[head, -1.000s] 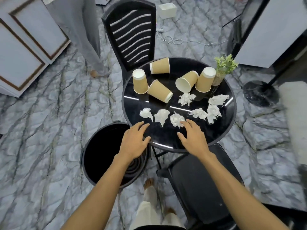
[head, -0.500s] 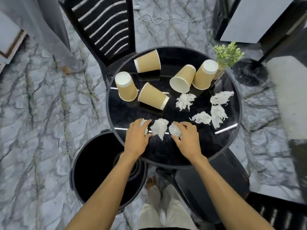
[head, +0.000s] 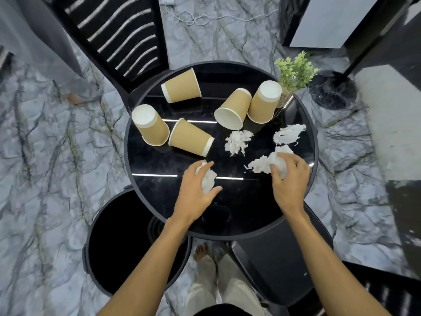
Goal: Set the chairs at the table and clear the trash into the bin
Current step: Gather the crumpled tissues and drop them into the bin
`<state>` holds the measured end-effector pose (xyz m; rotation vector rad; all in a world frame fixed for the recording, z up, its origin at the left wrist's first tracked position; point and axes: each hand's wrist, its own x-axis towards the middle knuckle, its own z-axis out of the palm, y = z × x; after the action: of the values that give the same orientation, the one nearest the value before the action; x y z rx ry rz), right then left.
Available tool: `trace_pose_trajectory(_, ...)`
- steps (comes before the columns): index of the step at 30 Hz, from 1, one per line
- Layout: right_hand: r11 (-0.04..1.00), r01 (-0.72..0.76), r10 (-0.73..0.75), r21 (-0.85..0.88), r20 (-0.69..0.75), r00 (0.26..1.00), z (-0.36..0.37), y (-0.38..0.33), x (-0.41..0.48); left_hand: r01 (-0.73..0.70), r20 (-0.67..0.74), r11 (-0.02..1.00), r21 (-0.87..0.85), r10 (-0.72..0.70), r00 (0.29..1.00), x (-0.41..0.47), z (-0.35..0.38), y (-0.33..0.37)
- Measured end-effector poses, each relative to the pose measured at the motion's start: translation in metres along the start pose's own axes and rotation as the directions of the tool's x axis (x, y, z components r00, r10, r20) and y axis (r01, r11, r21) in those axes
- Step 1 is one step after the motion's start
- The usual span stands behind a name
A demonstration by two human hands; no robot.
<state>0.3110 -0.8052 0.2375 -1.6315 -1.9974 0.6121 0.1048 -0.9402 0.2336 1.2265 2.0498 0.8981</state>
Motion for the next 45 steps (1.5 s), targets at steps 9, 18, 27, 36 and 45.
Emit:
trace_pose_trajectory(9, 0.996, -0.002, 0.016, -0.094, 0.144, 0.989, 0.025, 0.010, 0.018, -0.010, -0.023, 0.998, 0.064, 0.012, 1.000, 0.007, 0.030, -0.008)
trace_pose_trajectory(18, 0.974, -0.018, -0.001, 0.224, 0.082, 0.997, 0.026, 0.007, 0.010, -0.071, -0.098, 0.992, -0.105, 0.061, 0.993, 0.022, 0.037, 0.028)
trace_pose_trajectory(27, 0.974, 0.033, -0.011, 0.225, -0.101, 0.995, -0.029, 0.030, 0.084, -0.099, -0.155, 0.980, -0.175, 0.072, 0.985, 0.079, 0.049, 0.057)
trace_pose_trajectory(36, 0.962, 0.210, -0.240, 0.173, 0.182, 0.953, 0.007, 0.053, 0.139, -0.087, -0.030, 0.995, -0.052, 0.085, 0.996, 0.109, 0.073, 0.038)
trace_pose_trajectory(45, 0.945, 0.249, -0.279, 0.213, 0.126, 0.952, 0.025, 0.051, 0.117, -0.069, -0.084, 0.998, -0.003, 0.069, 0.994, 0.106, 0.083, 0.038)
